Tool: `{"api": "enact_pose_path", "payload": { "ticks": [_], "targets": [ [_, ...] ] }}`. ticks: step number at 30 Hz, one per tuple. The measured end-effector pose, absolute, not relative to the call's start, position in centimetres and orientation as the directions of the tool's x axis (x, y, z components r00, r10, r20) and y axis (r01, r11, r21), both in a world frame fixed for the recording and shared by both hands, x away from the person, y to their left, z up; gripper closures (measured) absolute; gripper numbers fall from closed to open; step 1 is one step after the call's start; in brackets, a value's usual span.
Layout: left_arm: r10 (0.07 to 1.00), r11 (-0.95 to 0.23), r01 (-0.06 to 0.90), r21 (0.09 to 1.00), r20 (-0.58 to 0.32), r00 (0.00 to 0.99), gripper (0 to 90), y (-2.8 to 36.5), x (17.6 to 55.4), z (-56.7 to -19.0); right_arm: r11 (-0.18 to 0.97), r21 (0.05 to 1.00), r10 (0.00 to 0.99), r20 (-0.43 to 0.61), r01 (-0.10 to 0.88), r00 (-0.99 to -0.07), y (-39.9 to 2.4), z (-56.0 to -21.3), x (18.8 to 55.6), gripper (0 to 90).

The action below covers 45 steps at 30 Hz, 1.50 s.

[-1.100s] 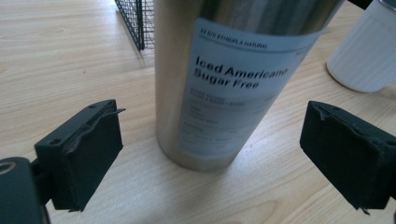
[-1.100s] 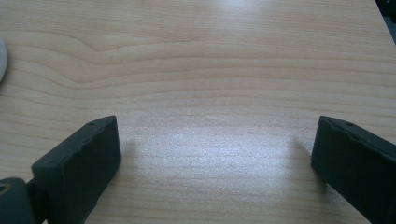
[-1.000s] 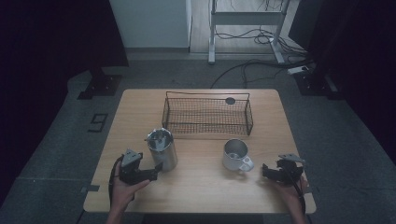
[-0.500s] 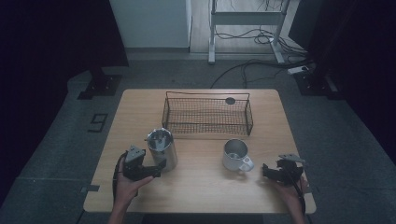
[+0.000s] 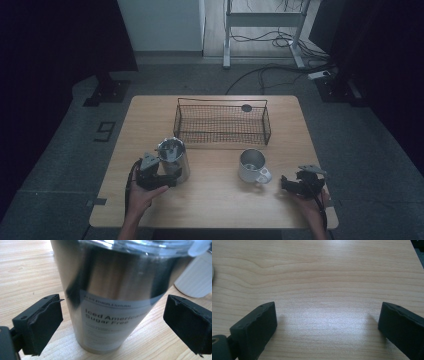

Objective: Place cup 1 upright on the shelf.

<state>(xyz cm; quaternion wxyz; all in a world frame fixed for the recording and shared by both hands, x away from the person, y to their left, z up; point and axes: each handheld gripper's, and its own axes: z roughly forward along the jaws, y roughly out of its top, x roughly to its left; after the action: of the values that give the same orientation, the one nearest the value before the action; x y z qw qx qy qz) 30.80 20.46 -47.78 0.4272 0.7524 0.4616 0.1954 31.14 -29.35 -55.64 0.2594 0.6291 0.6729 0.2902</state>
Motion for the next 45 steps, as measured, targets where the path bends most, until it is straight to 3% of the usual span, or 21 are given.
{"api": "enact_pose_path", "payload": {
  "ticks": [30,45],
  "targets": [
    [0.883,-0.202,0.514,0.834,-0.071,0.463,0.9,18.7,33.1,-48.4,0.038,0.719,0.998,0.014,0.694,-0.069,-29.4,-55.6,31.1,2.6],
    [0.891,-0.238,0.476,0.846,-0.004,0.454,3.5,18.0,33.5,-48.8,0.037,0.72,0.998,0.014,0.693,-0.068,-29.4,-55.6,31.1,2.8]
  ]
}}
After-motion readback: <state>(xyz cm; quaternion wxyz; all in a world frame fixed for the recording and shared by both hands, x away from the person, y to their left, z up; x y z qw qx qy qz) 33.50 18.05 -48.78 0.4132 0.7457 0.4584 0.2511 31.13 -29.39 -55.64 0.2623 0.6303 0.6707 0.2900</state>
